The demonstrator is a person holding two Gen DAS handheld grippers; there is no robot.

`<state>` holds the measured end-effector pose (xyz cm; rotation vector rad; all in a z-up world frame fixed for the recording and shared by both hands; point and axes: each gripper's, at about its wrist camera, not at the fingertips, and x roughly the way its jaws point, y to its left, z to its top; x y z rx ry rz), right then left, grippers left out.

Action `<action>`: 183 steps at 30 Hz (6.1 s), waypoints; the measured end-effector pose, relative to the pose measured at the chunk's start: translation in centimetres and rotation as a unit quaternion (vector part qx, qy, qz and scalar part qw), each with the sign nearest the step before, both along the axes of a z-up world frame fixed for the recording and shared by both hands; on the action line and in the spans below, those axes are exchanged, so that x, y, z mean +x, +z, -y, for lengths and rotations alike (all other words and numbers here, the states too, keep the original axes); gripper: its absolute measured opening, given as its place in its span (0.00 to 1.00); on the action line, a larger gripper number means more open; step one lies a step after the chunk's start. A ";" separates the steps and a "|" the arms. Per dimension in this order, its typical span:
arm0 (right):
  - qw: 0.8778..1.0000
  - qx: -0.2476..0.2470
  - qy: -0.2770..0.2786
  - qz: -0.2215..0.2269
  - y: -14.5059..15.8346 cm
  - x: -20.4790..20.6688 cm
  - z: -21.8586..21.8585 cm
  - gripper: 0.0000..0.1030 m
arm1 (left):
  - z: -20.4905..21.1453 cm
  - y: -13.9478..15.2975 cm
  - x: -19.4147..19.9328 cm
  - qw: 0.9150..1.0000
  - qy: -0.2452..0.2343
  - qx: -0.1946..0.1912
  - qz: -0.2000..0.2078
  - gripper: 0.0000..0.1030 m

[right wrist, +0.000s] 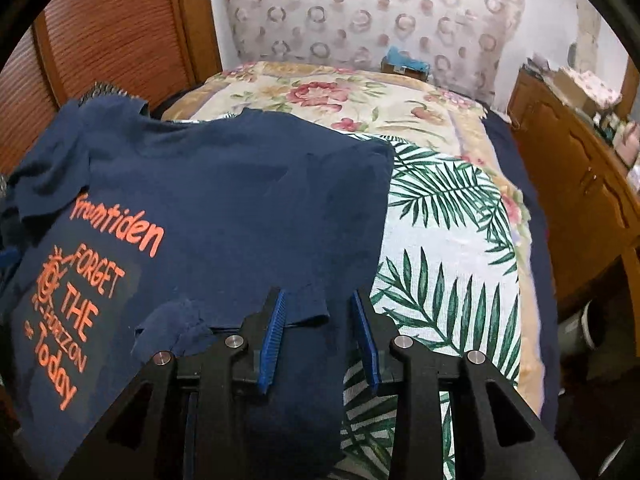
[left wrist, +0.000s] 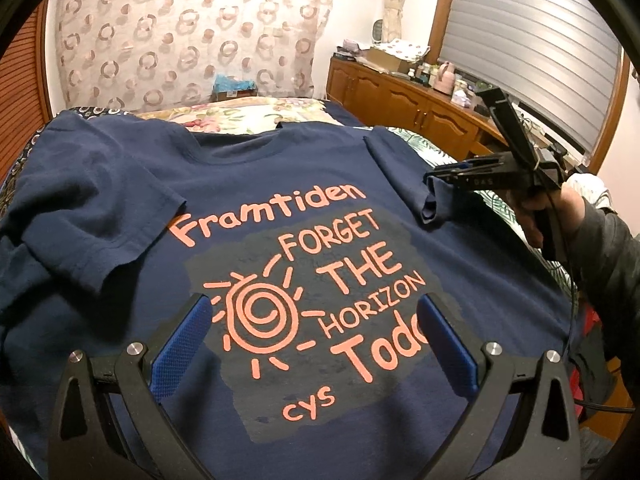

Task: Fold small clothes

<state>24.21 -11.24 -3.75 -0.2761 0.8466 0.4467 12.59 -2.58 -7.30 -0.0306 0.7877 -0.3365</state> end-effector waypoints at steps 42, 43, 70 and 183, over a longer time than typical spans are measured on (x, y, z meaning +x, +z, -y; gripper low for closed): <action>0.997 -0.066 0.032 0.013 0.4 0.8 -1.6 0.33 | 0.4 -0.7 -0.5 1.000 -0.010 -0.005 -0.011 0.99; 0.997 -0.072 0.032 0.021 0.5 0.6 -1.8 0.33 | 0.3 -0.7 -0.5 1.000 -0.010 -0.006 -0.011 0.99; 0.989 -0.027 0.145 0.022 4.6 -0.2 -7.6 0.03 | 1.1 -1.1 0.1 1.000 -0.019 -0.009 -0.018 0.99; 0.997 0.004 0.003 0.076 2.6 0.9 1.3 0.04 | -7.7 5.1 11.2 0.997 -0.029 0.064 -0.038 0.44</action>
